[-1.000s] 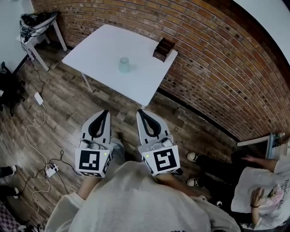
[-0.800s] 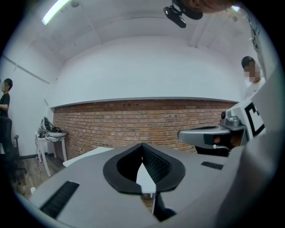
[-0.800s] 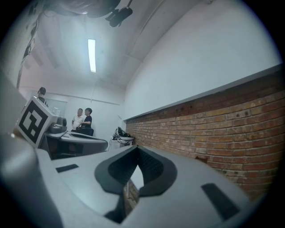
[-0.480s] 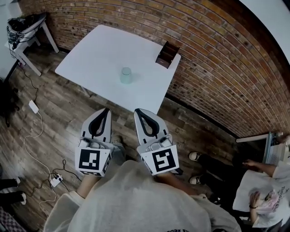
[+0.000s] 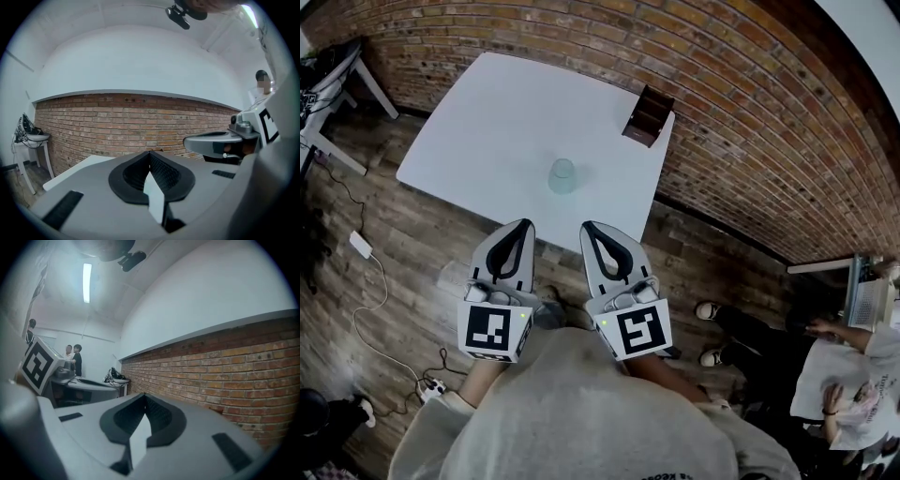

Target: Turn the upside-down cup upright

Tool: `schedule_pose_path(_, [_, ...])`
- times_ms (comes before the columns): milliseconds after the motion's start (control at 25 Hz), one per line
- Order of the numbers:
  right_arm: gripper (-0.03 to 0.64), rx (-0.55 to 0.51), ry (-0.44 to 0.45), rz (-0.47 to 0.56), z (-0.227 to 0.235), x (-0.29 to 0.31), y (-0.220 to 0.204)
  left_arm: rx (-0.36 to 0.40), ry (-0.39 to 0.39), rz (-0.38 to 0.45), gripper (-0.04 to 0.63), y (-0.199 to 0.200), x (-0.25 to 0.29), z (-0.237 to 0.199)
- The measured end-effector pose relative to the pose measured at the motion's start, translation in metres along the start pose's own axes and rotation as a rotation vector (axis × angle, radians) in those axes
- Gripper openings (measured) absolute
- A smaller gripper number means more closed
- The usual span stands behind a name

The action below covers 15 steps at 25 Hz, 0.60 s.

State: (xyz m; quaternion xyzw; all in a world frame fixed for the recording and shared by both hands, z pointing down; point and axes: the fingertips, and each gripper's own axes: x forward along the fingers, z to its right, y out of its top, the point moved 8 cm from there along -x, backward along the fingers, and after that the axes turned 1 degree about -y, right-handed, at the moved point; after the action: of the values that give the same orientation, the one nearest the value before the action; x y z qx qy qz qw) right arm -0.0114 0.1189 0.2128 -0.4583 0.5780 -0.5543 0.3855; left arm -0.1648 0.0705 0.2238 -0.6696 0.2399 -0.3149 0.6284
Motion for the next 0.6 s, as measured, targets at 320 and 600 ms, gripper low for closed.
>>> schedule_pose_path(320, [0.008,0.009,-0.006,-0.003,0.007,0.027,-0.007,-0.004,-0.053,0.005,0.009,-0.008,0.026,-0.02])
schedule_pose_path(600, [0.009,0.031,0.052,-0.053,0.027,0.06,-0.034,-0.014,-0.084,-0.048,0.009,-0.028,0.055,-0.03])
